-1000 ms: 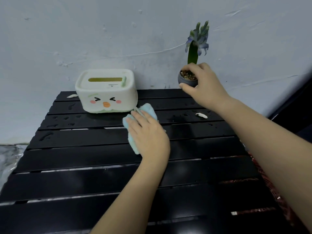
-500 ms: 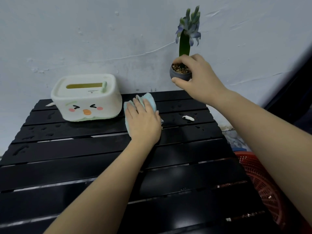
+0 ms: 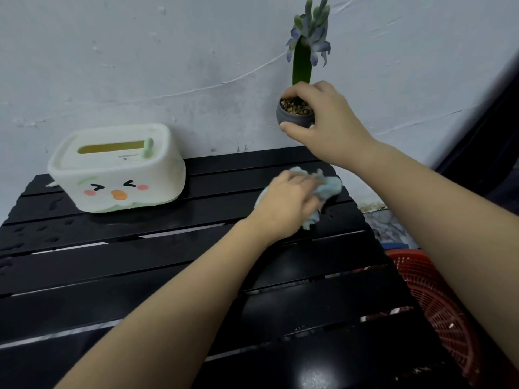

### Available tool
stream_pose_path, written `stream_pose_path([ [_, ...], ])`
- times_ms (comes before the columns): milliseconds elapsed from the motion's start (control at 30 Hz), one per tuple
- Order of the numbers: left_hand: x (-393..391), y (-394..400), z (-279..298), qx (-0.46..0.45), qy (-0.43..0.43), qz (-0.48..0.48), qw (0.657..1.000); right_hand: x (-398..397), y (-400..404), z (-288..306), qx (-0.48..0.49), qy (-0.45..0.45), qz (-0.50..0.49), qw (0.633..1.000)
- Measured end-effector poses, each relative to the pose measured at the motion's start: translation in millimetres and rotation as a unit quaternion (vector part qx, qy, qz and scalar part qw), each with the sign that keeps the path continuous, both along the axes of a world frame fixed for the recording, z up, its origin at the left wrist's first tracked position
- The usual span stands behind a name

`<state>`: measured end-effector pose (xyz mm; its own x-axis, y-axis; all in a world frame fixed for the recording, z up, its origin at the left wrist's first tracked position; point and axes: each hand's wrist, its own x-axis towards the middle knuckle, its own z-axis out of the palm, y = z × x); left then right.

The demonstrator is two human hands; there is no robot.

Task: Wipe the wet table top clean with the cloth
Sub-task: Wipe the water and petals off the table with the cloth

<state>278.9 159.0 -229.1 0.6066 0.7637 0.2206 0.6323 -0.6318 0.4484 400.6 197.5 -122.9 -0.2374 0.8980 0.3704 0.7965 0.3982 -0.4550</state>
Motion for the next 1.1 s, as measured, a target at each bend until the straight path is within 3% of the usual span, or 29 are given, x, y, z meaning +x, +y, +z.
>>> stream_pose_path([
  [133, -2, -29, 6, -0.1, -0.112, -0.056, 0.987, -3, -5, -2, -0.008, -0.007, 0.008, 1.0],
  [233, -19, -20, 20, -0.174, -0.246, 0.0, 0.954, 0, -6, 1, -0.001, -0.003, 0.008, 1.0],
  [300, -35, -1, 25, -0.13, -0.284, 0.078, 0.947, 3, -4, 4, 0.006, -0.004, 0.003, 1.0],
  [333, -43, 11, 24, -0.091, -0.258, 0.124, 0.954, 5, -3, 6, 0.008, -0.005, 0.001, 1.0],
  [400, -56, 33, 11, -0.007, -0.07, 0.212, 0.975, 8, 0, 10, 0.008, -0.008, -0.002, 1.0],
  [467, -54, 40, -5, -0.002, 0.109, 0.277, 0.955, 11, 2, 10, 0.01, -0.01, -0.004, 1.0],
  [567, -32, 43, -13, 0.011, 0.154, 0.312, 0.937, 13, 4, 7, 0.009, -0.01, -0.005, 1.0],
  [667, -15, 46, -10, 0.058, 0.124, 0.237, 0.962, 12, 5, 6, 0.008, -0.005, -0.004, 1.0],
  [800, 10, 29, -2, 0.036, 0.019, 0.058, 0.997, 8, 3, 8, 0.01, -0.007, -0.005, 1.0],
  [900, 22, 3, 3, -0.001, -0.062, -0.051, 0.997, 2, 1, 10, 0.009, -0.009, 0.003, 1.0],
  [1100, 17, -48, 16, -0.163, -0.15, -0.073, 0.972, -12, -8, 8, -0.017, -0.014, 0.035, 0.999],
])
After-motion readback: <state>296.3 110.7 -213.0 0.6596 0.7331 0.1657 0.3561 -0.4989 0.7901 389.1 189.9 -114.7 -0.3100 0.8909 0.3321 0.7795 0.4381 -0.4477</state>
